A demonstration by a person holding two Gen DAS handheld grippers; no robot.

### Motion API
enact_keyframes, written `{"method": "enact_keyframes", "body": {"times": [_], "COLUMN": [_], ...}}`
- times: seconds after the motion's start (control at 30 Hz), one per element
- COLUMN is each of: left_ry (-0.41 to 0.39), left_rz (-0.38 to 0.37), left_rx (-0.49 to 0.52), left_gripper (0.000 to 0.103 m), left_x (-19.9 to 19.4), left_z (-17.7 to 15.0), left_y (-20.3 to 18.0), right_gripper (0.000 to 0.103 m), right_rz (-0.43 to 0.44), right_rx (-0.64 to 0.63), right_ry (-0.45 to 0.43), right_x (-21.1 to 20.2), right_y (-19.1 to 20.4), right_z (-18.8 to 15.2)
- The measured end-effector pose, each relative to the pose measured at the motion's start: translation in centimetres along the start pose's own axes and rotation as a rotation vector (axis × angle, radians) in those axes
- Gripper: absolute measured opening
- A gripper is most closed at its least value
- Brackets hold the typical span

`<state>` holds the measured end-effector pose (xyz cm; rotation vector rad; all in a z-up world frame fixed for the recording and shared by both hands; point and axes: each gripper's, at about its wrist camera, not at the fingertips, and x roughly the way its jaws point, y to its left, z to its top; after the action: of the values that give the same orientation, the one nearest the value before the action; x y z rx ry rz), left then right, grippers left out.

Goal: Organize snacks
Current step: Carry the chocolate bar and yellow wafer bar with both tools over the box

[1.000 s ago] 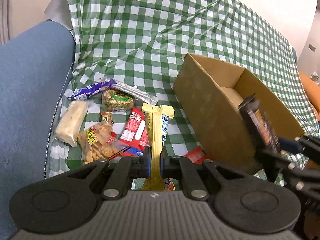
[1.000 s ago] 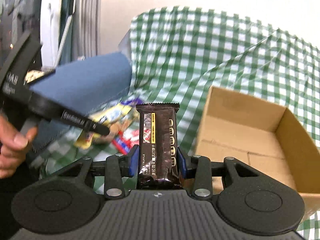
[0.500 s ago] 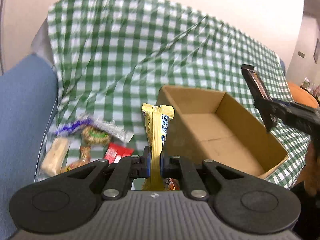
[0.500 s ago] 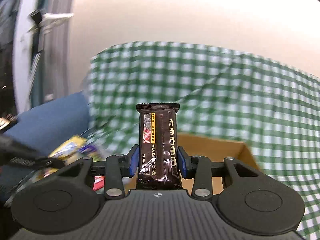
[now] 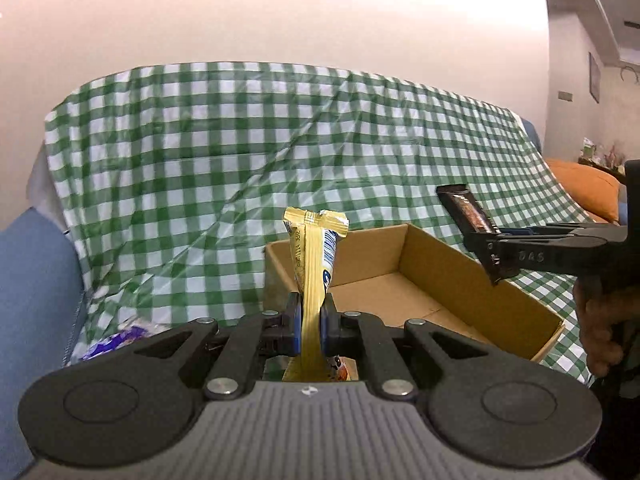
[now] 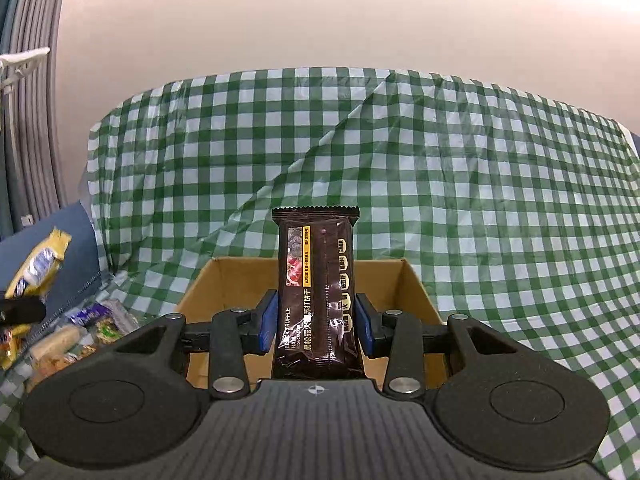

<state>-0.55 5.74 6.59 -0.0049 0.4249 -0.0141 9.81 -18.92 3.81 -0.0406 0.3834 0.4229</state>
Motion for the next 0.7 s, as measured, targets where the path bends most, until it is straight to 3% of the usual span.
{"method": "enact_keyframes", "body": {"times": [0.17, 0.33, 0.43, 0.53, 0.7], "left_ry": [0.023, -0.003, -0.031, 0.026, 0.005], "left_rz": [-0.027, -0.061, -0.091, -0.096, -0.131], "left_rx": [-0.007, -0.026, -0.009, 0.040, 0.064], "left_gripper": [0.009, 0.009, 0.009, 0.009, 0.009], "left_x": [2.5, 4.9, 5.8, 7.2, 8.2], "left_z": [1.9, 4.0, 3.0, 1.3, 1.3], "left_y": [-1.7, -3.9, -5.3, -6.9, -8.1], "right_gripper": [0.041, 0.041, 0.041, 0.041, 0.041], "right_rz": [-0.018, -0.051, -0.076, -0.099, -0.129], "right_rx": [-0.026, -0.026, -0.023, -0.029, -0.047], "right_ry": [0.001, 0.006, 0.015, 0.024, 0.031], "right_x": [0.8, 0.6, 0.5, 0.3, 0.6], "right_y": [-0.1, -0.8, -1.6, -2.2, -2.9], "right_z": [0.0, 0.0, -0.3, -0.7, -1.0]}}
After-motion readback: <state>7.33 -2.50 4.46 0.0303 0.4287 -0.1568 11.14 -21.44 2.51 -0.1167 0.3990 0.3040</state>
